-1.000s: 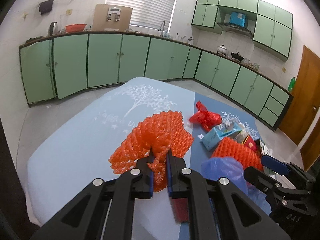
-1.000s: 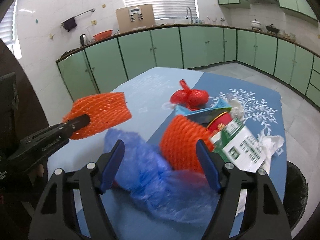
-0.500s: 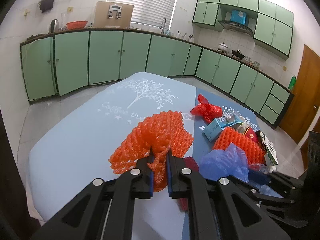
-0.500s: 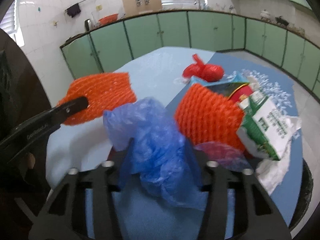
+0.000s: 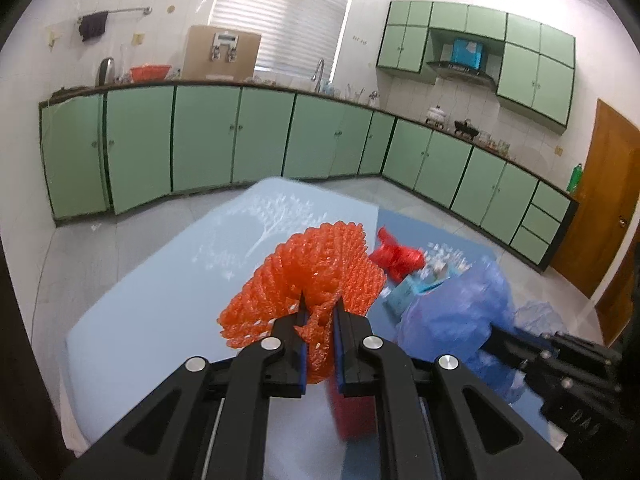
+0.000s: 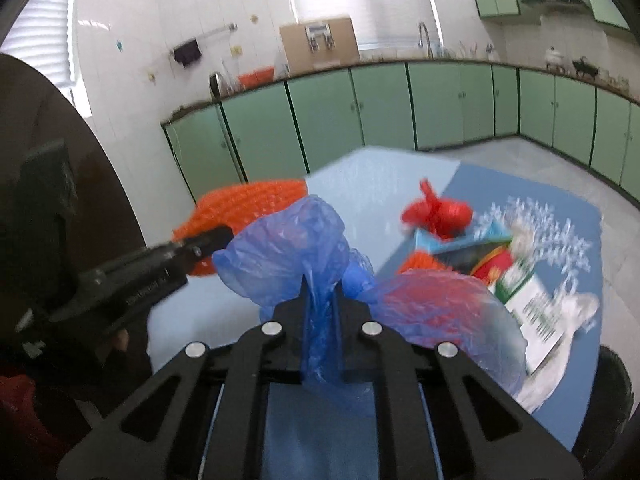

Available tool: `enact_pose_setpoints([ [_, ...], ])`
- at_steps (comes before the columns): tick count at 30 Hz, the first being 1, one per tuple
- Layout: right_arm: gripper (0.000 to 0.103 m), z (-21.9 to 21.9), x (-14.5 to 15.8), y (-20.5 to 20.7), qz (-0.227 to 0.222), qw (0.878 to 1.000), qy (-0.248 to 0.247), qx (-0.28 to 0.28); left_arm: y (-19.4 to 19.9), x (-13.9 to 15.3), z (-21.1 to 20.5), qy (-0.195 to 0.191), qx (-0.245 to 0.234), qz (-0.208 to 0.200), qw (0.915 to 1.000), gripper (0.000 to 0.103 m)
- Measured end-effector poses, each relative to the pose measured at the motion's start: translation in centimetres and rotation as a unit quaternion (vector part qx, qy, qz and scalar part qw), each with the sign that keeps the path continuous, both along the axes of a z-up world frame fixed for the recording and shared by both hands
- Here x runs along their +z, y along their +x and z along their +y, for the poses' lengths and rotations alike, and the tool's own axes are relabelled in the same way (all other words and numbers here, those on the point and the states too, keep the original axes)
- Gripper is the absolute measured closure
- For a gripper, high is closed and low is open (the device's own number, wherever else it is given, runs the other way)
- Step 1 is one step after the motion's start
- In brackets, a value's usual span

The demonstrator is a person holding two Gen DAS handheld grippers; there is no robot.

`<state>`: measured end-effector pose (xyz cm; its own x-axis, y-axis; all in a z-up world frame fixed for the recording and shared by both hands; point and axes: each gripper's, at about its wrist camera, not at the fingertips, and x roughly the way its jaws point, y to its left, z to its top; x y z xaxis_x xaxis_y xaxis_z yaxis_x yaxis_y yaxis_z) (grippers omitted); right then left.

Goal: Collect trash
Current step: 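Carry net and bag over the bin and open both tools to drop them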

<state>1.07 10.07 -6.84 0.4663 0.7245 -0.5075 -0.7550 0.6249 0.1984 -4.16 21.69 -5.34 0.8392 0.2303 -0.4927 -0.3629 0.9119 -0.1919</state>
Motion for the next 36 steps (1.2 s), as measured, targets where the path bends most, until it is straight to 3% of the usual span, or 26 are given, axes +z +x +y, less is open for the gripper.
enact_pose_setpoints([
  [7,0.095,-4.8,4.3,1.3,-0.036,0.998,0.033,-0.05,1.4,3.3,-2.7,0.011,-0.046,-0.036,0.9982,0.093],
  [16,0.095,-14.1,5.4,3.7,-0.06,0.983,0.028,-0.169,5.8,4.9,-9.4,0.005,-0.142,-0.056,0.9883,0.093],
  [26,0.095,-25.2,2.1,6.5,-0.05,0.955,0.0,-0.291,11.9,3.4,-19.3,-0.001,-0.254,-0.036,0.9666,0.093],
  [36,0.095,-33.4,-4.1,9.2,-0.007,0.925,-0.02,-0.379,17.3,0.1,-28.8,0.002,-0.33,0.0,0.9439,0.093],
])
